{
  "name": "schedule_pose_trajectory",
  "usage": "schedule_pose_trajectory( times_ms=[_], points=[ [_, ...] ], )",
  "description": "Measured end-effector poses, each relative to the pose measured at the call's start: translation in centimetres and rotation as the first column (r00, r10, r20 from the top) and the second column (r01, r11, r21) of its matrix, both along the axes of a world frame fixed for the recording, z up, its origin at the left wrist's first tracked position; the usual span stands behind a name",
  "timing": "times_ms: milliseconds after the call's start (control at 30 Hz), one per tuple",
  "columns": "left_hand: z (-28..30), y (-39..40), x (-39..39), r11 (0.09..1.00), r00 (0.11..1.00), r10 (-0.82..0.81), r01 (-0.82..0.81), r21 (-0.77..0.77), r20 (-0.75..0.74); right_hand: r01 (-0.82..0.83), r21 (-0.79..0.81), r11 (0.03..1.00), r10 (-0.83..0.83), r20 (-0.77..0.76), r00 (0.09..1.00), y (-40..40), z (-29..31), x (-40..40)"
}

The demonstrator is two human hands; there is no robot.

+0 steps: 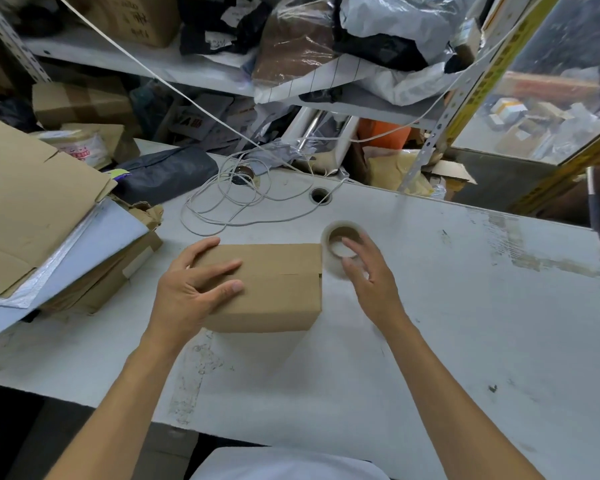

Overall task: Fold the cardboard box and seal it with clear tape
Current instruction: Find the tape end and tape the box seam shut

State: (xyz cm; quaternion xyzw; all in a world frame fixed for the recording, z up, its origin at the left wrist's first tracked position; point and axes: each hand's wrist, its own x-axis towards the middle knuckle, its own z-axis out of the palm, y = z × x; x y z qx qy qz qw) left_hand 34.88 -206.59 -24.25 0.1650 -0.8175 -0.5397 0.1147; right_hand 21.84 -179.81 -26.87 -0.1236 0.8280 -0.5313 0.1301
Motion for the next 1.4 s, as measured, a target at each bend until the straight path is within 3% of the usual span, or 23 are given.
schedule_pose_trajectory(
  times_ms=[133, 400, 467, 600, 833, 1033, 1133, 1233, 1400],
  points=[
    [0.4, 0.0, -0.1, 0.999, 0.999, 0.030, -0.030, -0.012, 0.011, -0.040, 0.366, 0.930, 0.066, -0.058, 0.996, 2.2, -3.1, -4.3],
    [0.7, 1.5, -0.7, 0.998, 0.999, 0.040, -0.040, -0.051, 0.006, -0.228, 0.633, 0.740, 0.275, 0.024, 0.961, 1.1, -6.0, -8.2],
    [0.8, 1.8, -0.8, 0.998, 0.999, 0.035, -0.034, -0.060, 0.014, -0.237, 0.593, 0.770, 0.273, 0.029, 0.961, 1.1, -6.1, -8.6],
    [0.7, 2.4, -1.2, 0.999, 1.000, 0.007, -0.007, -0.040, 0.007, -0.137, 0.262, 0.955, 0.112, 0.109, 0.988, 1.8, -2.3, -8.6],
    [0.3, 4.8, -2.7, 0.995, 0.996, -0.082, 0.084, -0.050, 0.038, -0.126, 0.011, 0.992, 0.126, -0.099, 0.987, 0.6, 6.0, -4.8],
    [0.4, 5.6, -2.7, 0.995, 0.996, -0.085, 0.087, -0.047, 0.038, -0.091, 0.083, 0.992, 0.112, -0.305, 0.946, -0.8, 4.6, -0.5],
    [0.8, 5.6, -2.7, 0.978, 0.996, -0.077, 0.082, -0.192, 0.034, -0.084, 0.096, 0.992, 0.113, -0.363, 0.925, -1.4, 3.7, 0.2],
    [1.8, 5.7, -2.9, 0.959, 0.996, -0.070, 0.081, -0.273, 0.050, -0.070, 0.106, 0.992, 0.105, -0.374, 0.922, -1.8, 3.5, 0.3],
    [2.9, 6.1, -4.4, 0.962, 0.994, -0.065, 0.087, -0.259, 0.090, -0.071, 0.135, 0.988, 0.116, -0.359, 0.926, -1.9, 3.5, 0.4]
  ],
)
